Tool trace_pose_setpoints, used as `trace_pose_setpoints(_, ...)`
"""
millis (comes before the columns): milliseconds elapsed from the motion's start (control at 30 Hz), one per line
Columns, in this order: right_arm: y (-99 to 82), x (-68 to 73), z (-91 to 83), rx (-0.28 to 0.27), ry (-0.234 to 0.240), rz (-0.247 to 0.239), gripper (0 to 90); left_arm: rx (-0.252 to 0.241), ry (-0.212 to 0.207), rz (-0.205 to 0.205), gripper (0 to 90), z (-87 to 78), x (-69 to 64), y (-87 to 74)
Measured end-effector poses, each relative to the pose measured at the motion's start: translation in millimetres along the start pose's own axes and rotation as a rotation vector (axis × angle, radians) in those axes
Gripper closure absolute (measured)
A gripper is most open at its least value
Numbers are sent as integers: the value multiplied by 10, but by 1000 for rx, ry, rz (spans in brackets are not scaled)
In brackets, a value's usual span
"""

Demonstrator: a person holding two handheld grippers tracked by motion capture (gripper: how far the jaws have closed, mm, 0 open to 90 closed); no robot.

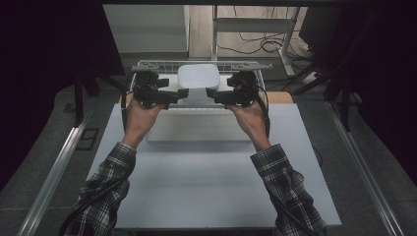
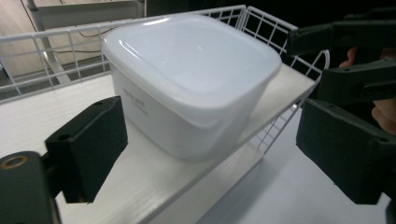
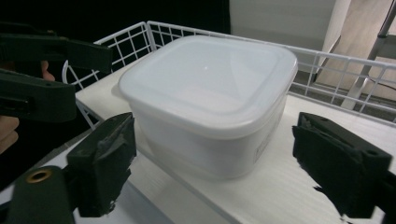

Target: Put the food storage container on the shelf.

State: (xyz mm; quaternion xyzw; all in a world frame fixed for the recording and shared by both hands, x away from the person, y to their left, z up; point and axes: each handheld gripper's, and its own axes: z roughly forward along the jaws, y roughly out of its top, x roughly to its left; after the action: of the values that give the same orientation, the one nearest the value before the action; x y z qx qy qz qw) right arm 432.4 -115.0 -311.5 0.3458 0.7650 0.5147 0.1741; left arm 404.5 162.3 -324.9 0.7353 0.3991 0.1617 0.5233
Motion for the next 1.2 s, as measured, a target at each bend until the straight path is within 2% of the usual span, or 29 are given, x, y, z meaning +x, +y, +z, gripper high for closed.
trace_pose_setpoints(200, -113, 79, -50, 4, 9, -51, 74, -15, -24, 28, 57, -36, -61, -123)
trace_pose_setpoints(233, -147, 100, -67, 5, 6, -70, 67, -1, -30, 50, 56, -42, -97, -176)
trace_pose_setpoints(333, -185, 118, -86, 8, 6, -87, 61, 2, -33, 58, 56, -48, -130, -226)
trace_pose_setpoints(433, -269, 144, -117, 19, 14, -99, 56, 11, -38, 74, 48, -49, -191, -319)
trace_pose_setpoints(700, -409, 179, -174, 20, 30, -112, 53, 7, -36, 109, 28, -70, -315, -437)
trace_pose_setpoints(867, -476, 204, -214, 23, 44, -118, 52, 16, -61, 141, 25, -63, -410, -554)
trace_pose_setpoints(1100, -577, 231, -251, 28, 59, -130, 52, 32, -107, 132, 26, -49, -434, -693)
trace_pose_setpoints(1133, -618, 238, -256, 34, 61, -132, 52, 41, -126, 129, 26, -47, -437, -740)
trace_pose_setpoints(1200, -633, 242, -258, 35, 60, -131, 52, 42, -130, 129, 26, -47, -439, -764)
